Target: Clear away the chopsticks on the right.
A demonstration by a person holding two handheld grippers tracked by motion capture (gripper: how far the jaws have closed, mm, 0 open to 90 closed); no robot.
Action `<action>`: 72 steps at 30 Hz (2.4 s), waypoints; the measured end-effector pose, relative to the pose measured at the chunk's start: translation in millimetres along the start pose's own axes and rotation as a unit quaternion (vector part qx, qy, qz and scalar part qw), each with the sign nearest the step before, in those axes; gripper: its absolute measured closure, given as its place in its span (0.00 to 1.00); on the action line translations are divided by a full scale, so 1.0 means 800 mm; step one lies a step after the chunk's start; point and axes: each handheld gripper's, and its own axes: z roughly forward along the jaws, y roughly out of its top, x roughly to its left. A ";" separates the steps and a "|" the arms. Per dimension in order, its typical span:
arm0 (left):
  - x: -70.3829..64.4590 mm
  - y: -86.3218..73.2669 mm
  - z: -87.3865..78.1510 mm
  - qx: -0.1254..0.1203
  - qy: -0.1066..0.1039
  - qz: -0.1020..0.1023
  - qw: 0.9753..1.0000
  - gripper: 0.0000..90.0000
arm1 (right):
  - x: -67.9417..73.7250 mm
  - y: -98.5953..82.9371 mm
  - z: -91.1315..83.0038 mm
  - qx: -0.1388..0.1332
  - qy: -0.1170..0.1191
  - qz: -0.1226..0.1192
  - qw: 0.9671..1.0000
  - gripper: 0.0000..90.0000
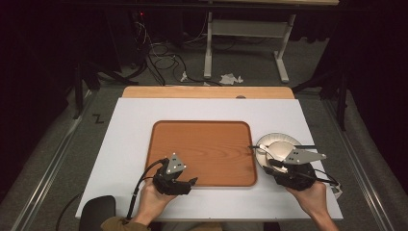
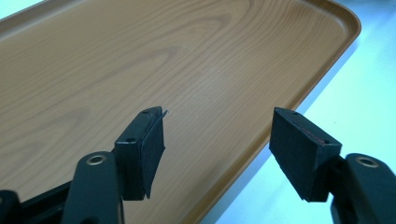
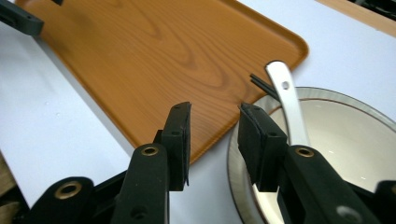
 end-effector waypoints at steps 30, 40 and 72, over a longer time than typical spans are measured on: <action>0.010 -0.012 -0.020 -0.010 0.031 -0.036 0.999 0.39 | -0.166 -0.005 -0.028 0.056 -0.089 0.081 0.991 0.84; 0.013 -0.025 -0.035 -0.016 0.046 -0.053 0.997 0.39 | -0.199 -0.025 0.016 0.130 -0.088 0.078 0.984 0.83; 0.008 -0.036 -0.046 -0.016 0.061 -0.062 0.996 0.39 | -0.208 -0.011 0.048 0.163 -0.047 0.051 0.984 0.79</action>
